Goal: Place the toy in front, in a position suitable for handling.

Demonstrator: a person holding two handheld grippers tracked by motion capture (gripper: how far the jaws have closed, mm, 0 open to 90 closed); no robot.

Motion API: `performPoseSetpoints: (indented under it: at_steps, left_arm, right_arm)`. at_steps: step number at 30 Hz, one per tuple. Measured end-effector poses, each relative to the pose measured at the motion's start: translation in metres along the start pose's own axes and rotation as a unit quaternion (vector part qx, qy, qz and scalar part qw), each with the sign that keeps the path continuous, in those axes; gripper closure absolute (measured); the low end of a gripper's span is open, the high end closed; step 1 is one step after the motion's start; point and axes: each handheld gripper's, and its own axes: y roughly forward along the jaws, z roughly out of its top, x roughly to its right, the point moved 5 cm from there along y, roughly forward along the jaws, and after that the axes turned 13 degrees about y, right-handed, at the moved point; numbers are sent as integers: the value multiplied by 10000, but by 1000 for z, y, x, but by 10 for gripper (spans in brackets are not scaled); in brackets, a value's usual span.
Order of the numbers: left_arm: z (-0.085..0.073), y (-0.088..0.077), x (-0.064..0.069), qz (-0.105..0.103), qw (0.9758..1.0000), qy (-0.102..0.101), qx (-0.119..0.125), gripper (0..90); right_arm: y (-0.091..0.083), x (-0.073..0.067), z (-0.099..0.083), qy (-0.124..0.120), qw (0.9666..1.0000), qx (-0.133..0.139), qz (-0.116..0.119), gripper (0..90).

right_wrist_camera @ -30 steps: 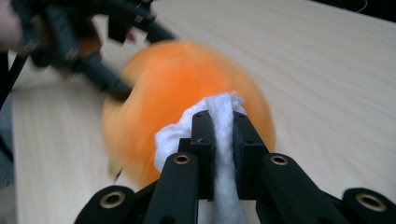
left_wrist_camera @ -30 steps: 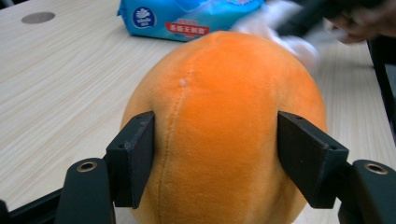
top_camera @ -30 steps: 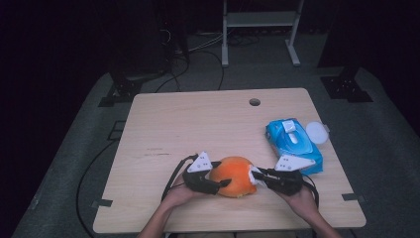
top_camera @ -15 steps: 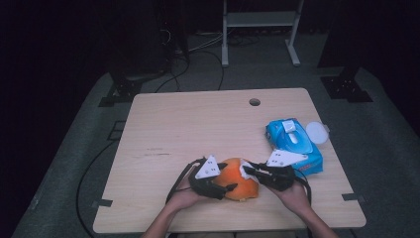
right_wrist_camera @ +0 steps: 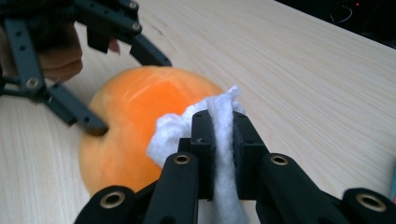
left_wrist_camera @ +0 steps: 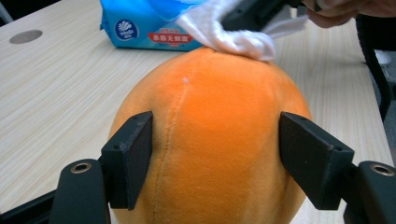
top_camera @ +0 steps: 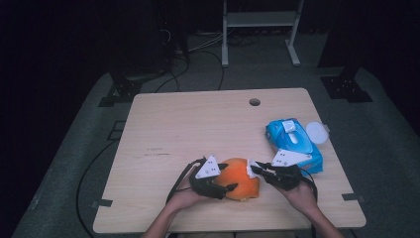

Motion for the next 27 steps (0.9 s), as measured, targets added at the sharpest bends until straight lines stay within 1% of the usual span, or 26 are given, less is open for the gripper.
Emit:
performPoseSetpoints:
  at_steps: [2, 4, 6, 7, 8, 9, 11, 13, 14, 15, 16, 17, 19, 20, 21, 22, 23, 24, 25, 26, 27]
  left_arm:
    - [0, 0, 0, -13, 10000, 11, -1, 281]
    - [0, -4, -1, -98, 9999, -23, 30, 259]
    - [1, -9, -5, -190, 9995, -202, 130, 207]
    - [1, -11, -8, -158, 9994, -285, 100, 178]
    - [-1, -12, -11, -120, 9993, -367, -1, 126]
    - [-3, -12, -13, -200, 9986, -473, -108, 101]
    - [-8, -11, -14, -417, 9964, -714, -179, 72]
    - [-10, -7, -11, -640, 9939, -852, -271, 60]
    - [-11, -4, -10, -755, 9926, -883, -341, 44]
    - [-12, -2, -9, -794, 9918, -927, -367, 39]
    - [-12, -1, -8, -823, 9915, -946, -336, 50]
    - [-12, -2, -8, -791, 9923, -898, -311, 110]
    - [-6, -5, -7, -580, 9957, -717, -106, 266]
    - [-2, -7, -7, -490, 9971, -589, -19, 322]
    - [2, -10, -8, -325, 9987, -385, 106, 350]
    - [7, -12, -9, -139, 9996, -165, 189, 365]
    - [11, -14, -9, 3, 9997, 19, 252, 371]
    - [13, -16, -10, 84, 9994, 138, 307, 371]
    - [14, -16, -10, 160, 9991, 258, 295, 372]
    - [13, -15, -9, 253, 9987, 408, 185, 372]
    - [11, -12, -7, 270, 9981, 560, 9, 370]
  right_arm:
    - [2, 1, 1, 76, 9999, -12, 88, 805]
    - [6, 1, -2, 181, 9996, -83, 209, 806]
    - [6, -1, -6, 144, 9995, -110, 257, 806]
    - [5, -3, -9, 95, 9995, -131, 263, 806]
    - [4, -5, -11, 38, 9995, -155, 271, 806]
    - [2, -8, -13, -31, 9994, -180, 300, 806]
    - [-2, -12, -16, -65, 9990, -221, 394, 805]
    - [-5, -15, -20, -114, 9986, -220, 462, 805]
    - [-7, -17, -22, -130, 9984, -233, 492, 805]
    - [-8, -18, -23, -173, 9983, -240, 508, 805]
    - [-9, -20, -24, -218, 9983, -237, 481, 805]
    - [-10, -20, -24, -266, 9984, -237, 435, 805]
    - [-11, -20, -21, -267, 9987, -195, 390, 805]
    - [-12, -19, -19, -244, 9989, -175, 361, 805]
    - [-14, -17, -16, -264, 9990, -126, 333, 805]
    - [-16, -16, -12, -282, 9992, -57, 287, 805]
    - [-19, -16, -9, -280, 9993, -3, 233, 806]
    - [-21, -15, -6, -291, 9993, 54, 216, 805]
    - [-22, -13, -3, -272, 9993, 106, 239, 805]
    - [-22, -12, -2, -226, 9993, 122, 259, 805]
    - [-21, -9, -2, -211, 9995, 91, 237, 804]
